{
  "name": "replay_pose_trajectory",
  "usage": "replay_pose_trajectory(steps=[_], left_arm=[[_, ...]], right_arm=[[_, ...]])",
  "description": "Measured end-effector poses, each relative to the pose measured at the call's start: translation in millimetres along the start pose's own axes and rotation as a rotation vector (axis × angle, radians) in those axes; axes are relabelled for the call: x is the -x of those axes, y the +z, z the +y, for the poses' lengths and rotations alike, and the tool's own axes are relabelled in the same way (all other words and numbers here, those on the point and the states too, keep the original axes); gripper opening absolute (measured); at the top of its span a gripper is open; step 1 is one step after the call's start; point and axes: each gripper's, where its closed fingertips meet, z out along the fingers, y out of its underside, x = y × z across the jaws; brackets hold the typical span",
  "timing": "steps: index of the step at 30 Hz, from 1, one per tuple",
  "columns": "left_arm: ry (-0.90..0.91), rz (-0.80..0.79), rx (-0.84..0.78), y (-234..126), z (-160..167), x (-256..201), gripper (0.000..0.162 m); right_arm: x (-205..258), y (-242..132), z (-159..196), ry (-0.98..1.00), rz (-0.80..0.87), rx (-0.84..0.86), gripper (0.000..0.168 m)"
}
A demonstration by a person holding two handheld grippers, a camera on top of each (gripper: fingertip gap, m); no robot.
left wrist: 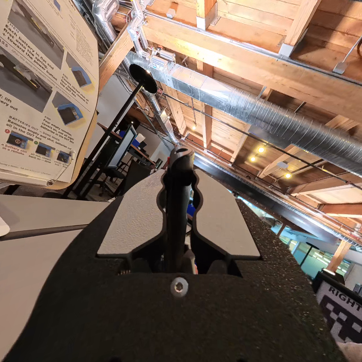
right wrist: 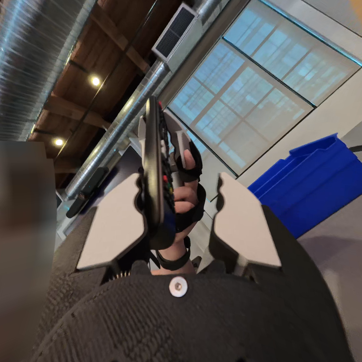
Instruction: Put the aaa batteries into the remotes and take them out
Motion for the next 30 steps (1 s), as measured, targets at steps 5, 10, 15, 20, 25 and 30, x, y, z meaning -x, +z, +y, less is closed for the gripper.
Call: replay_pose_trajectory(steps=[5,10,15,20,25,30], left_arm=[[0.120,-0.020,0.068,4,6,-3,0.023],[0.269,-0.033,0.091,3,-6,-6,0.038],[0.390,-0.041,0.242,3,1,-5,0.066],[0.360,-0.024,0.286,2,9,2,0.061],[0.291,0.040,0.341,-2,15,4,0.043],[0.261,0.072,0.350,-3,15,2,0.028]], right_arm=[[13,-5,-5,0.030,-0.103,0.001,0.025],[15,-6,-7,0.176,-0.181,-0.007,0.024],[11,-10,-13,0.287,-0.234,-0.069,0.024],[7,-9,-2,0.202,-0.195,0.011,0.024],[10,-7,2,0.165,-0.195,0.055,0.024],[4,-9,6,0.157,-0.179,0.077,0.024]])
